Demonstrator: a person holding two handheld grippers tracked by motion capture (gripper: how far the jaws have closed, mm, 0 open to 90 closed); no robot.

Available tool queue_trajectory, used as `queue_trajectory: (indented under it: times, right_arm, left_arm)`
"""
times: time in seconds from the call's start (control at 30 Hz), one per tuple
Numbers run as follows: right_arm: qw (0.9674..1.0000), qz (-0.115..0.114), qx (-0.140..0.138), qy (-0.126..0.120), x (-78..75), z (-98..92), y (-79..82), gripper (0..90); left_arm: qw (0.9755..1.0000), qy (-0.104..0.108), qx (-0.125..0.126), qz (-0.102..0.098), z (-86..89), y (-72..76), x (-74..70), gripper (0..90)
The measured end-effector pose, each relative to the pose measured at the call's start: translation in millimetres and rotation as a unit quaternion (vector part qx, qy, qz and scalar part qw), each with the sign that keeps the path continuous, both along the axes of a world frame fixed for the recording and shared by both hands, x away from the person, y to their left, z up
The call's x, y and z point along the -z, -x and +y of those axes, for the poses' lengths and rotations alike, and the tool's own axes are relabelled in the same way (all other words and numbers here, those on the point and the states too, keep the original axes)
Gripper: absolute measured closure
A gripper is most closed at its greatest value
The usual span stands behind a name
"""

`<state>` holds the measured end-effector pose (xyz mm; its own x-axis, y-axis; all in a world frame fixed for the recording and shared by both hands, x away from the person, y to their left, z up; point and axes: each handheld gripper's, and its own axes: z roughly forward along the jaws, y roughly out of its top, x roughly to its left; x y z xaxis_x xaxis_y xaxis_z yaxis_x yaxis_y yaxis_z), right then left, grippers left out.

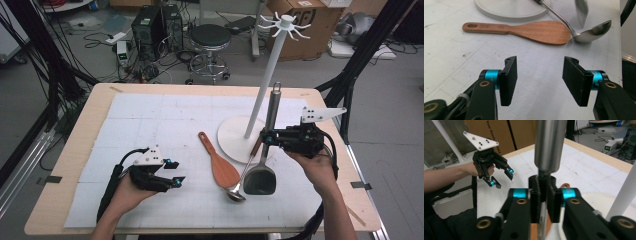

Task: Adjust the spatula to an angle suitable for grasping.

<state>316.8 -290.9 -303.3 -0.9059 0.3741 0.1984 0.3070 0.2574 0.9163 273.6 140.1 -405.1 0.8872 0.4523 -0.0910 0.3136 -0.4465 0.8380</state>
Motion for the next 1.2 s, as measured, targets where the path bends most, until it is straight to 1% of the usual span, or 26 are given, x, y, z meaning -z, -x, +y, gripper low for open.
queue_trajectory:
  times: [0.07, 0.13, 0.23, 0.37, 0.43, 0.57, 0.7, 0.77, 0.87, 0.9, 0.97, 1.0, 1.13, 1.2]
  right_arm:
    - [1.0000, 0.002, 0.000, -0.007, -1.5, -2.9, 0.4, 86.8]
    - [1.0000, 0.003, 0.004, -0.004, -2.6, -3.9, 0.9, 87.0]
    - [0.9999, 0.003, 0.004, -0.010, -5.0, -6.2, 1.8, 87.1]
    - [0.9996, -0.004, 0.009, -0.025, -9.5, -8.7, 1.4, 87.2]
    - [0.9996, -0.007, 0.012, -0.026, -12.0, -8.7, 0.7, 87.2]
    - [0.9995, -0.009, 0.017, -0.026, -16.8, -7.3, -1.0, 87.2]
    - [0.9991, -0.019, 0.021, -0.030, -23.6, -6.3, -3.6, 87.2]
    - [0.9989, -0.022, 0.024, -0.033, -27.5, -5.1, -4.8, 87.2]
    - [0.9990, -0.025, 0.022, -0.030, -35.0, -0.7, -8.5, 87.2]
    - [0.9989, -0.027, 0.021, -0.031, -37.2, 1.3, -9.6, 87.2]
    - [0.9989, -0.031, 0.021, -0.030, -41.8, 4.9, -11.7, 87.1]
    - [0.9988, -0.032, 0.020, -0.030, -44.1, 7.1, -12.8, 87.2]
    - [0.9985, -0.041, 0.019, -0.031, -53.0, 15.4, -18.1, 87.2]
    - [0.9984, -0.043, 0.020, -0.030, -56.7, 19.3, -21.0, 87.2]
  left_arm:
    - [1.0000, -0.001, 0.001, 0.000, 0.0, 0.2, -0.2, 45.7]
    - [1.0000, -0.001, 0.001, 0.000, -0.1, 0.4, 0.0, 45.4]
    - [1.0000, 0.001, -0.002, -0.002, 0.7, 1.6, 0.5, 44.6]
    - [1.0000, 0.004, -0.005, 0.001, 3.1, 3.6, 2.7, 43.2]
    - [0.9999, 0.007, -0.008, 0.004, 4.3, 5.1, 4.3, 42.1]
    - [0.9999, 0.011, -0.013, 0.001, 7.2, 8.7, 6.8, 40.4]
    - [0.9997, 0.013, -0.018, -0.001, 10.5, 11.4, 8.3, 38.8]
    - [0.9997, 0.016, -0.018, -0.001, 11.9, 12.4, 8.6, 38.1]
    - [0.9997, 0.014, -0.019, -0.003, 12.7, 13.9, 9.0, 36.8]
    - [0.9997, 0.017, -0.019, -0.002, 12.3, 14.6, 9.6, 36.4]
    - [0.9997, 0.014, -0.018, -0.005, 12.4, 15.1, 10.5, 35.5]
    - [0.9997, 0.012, -0.021, -0.005, 12.6, 15.7, 11.0, 35.0]
    - [0.9997, 0.013, -0.020, -0.003, 13.0, 16.7, 12.6, 33.0]
    - [0.9997, 0.013, -0.019, -0.006, 14.1, 17.2, 12.6, 32.5]
